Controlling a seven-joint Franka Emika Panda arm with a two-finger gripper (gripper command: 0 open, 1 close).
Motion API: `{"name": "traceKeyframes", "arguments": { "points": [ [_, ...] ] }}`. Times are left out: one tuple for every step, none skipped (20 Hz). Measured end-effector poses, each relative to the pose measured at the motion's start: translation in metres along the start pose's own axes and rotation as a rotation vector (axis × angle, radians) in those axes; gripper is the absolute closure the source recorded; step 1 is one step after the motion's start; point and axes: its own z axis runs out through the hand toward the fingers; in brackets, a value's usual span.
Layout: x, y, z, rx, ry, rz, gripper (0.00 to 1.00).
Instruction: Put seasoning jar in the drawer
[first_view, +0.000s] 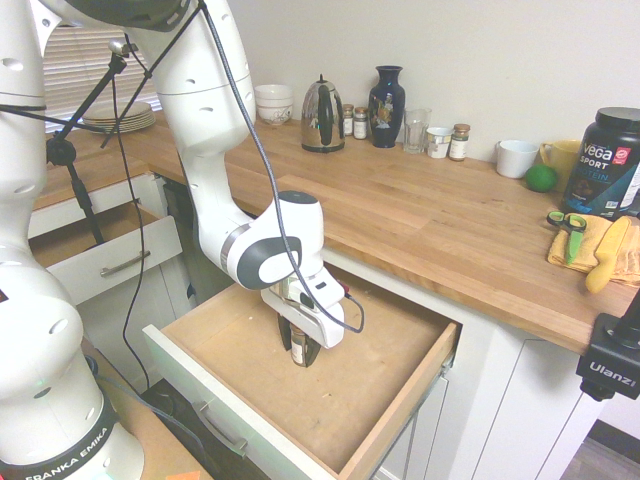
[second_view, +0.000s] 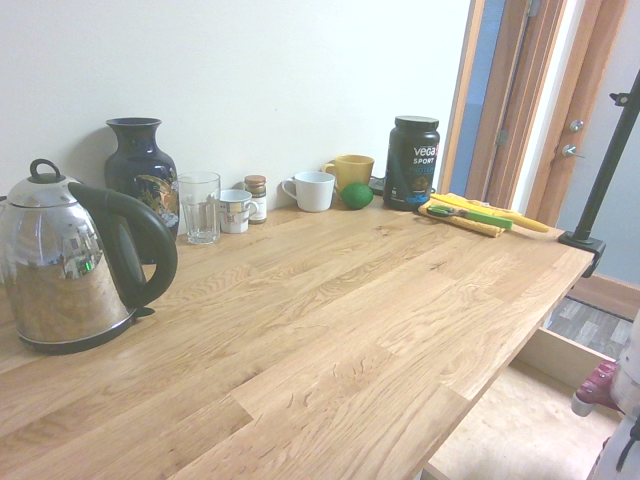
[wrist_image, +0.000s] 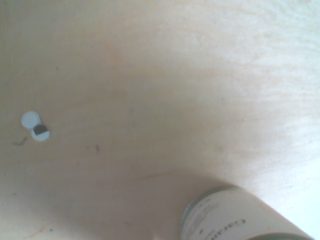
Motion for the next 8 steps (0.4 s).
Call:
{"name": "traceKeyframes", "arguments": {
  "points": [
    [0.0,-0.002,-0.003,0.005,0.004,-0.003,0.0],
    [0.0,-0.004,-0.007,0.012,0.01,-0.007,0.0],
    [0.0,-0.007,-0.013,0.021,0.015,-0.009,0.0],
    [0.001,-0.008,-0.021,0.028,0.019,-0.01,0.0],
    [0.002,-0.009,-0.028,0.036,0.023,-0.01,0.0],
    [0.004,-0.01,-0.036,0.043,0.026,-0.01,0.0],
    [0.005,-0.011,-0.044,0.049,0.027,-0.011,0.0],
    [0.006,-0.011,-0.053,0.053,0.029,-0.013,0.0]
  ]
}}
